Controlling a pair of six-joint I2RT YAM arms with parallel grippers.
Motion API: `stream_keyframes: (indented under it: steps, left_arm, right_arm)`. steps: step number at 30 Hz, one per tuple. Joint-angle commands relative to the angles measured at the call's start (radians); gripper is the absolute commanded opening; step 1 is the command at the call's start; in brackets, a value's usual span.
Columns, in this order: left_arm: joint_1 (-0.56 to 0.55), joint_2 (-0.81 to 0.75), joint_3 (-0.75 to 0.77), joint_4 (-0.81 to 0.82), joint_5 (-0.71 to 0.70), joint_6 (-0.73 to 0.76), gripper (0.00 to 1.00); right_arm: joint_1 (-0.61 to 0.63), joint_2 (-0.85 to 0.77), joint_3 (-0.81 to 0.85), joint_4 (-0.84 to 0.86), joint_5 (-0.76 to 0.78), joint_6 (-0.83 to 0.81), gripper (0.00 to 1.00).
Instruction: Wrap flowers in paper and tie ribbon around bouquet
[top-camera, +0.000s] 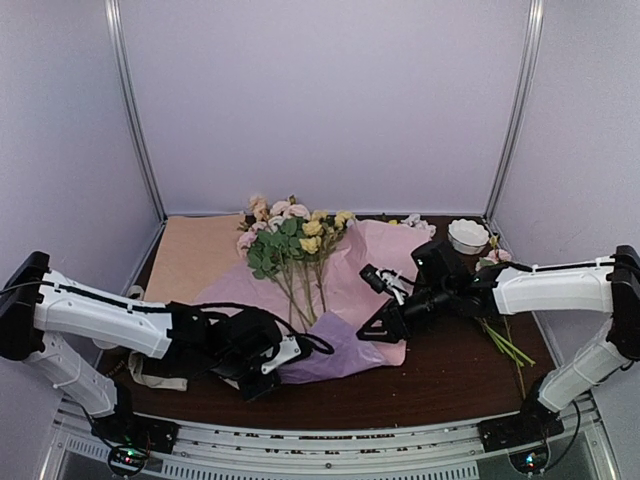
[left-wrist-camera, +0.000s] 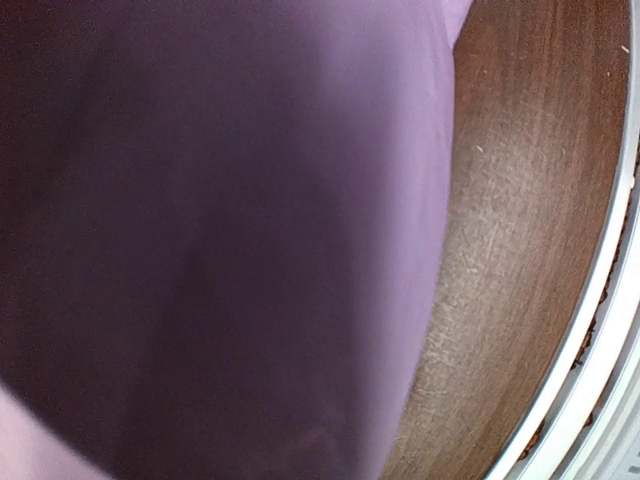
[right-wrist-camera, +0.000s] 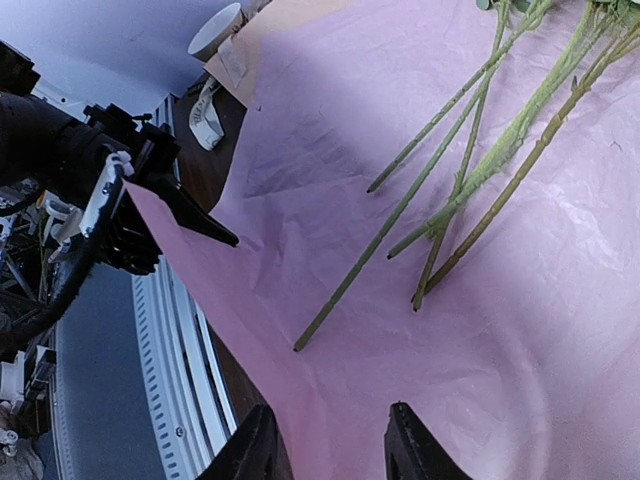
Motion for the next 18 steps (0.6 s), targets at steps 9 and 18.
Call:
stream_keyframes:
  steps: [9,18]
  left_arm:
    - [0.066,0.049,0.138,-0.256,0.030,0.081,0.00]
    - [0.187,0.070,0.193,-0.336,0.074,0.090,0.00]
  right_arm:
    - [-0.031,0.194,0.142,-0.103,0.014,0.054,0.17]
    - [-0.014,0.317,0.135,-0.295,0.187,-0.055,0.07]
